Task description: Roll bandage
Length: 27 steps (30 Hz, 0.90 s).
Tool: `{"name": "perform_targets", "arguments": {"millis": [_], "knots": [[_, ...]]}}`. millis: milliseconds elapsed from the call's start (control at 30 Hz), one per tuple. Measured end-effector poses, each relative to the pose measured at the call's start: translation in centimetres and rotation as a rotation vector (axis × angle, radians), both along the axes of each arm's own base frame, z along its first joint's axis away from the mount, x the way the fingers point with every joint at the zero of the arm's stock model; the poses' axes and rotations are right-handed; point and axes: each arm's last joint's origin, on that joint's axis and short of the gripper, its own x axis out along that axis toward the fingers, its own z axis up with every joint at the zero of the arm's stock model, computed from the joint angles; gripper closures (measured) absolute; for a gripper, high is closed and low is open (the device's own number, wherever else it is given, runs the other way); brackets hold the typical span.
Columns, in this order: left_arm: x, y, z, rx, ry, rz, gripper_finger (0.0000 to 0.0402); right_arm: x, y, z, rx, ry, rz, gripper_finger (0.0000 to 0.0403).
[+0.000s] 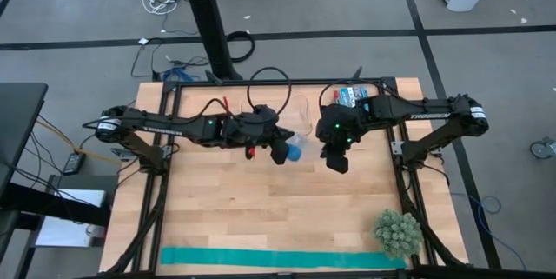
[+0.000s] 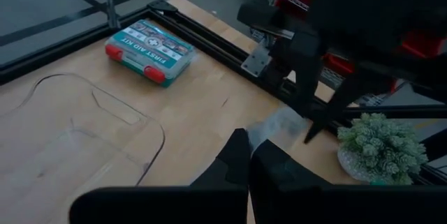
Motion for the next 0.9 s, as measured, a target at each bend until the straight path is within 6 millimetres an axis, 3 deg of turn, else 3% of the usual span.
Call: {"name": "perform_targets", "arguments": {"millis": [133, 333, 467, 667, 900], "knots": [[0.0, 0.0, 0.0, -0.005, 0.000, -0.010, 0.0401, -0.3, -0.4, 0.9, 0.009, -0.055, -0.041, 0.0302], [-0.1, 1.2, 0.1, -0.079, -0.020, 0.046, 0.0401, -1.4, -1.6, 4.0, -0.031, -0.170, -0.136, 0.0247], [-0.3, 3.1, 0.4, -0.172, -0.051, 0.082, 0.0401, -2.2, -2.1, 5.3, -0.067, -0.224, -0.180, 0.0239], [-0.6, 6.2, 0.3, -0.292, -0.057, 0.085, 0.0401, -2.6, -2.2, 5.6, -0.086, -0.238, -0.199, 0.0245], [-1.8, 9.3, -1.1, -0.336, 0.087, 0.140, 0.0399, -2.6, -2.1, 5.6, -0.085, -0.239, -0.198, 0.0245]]}}
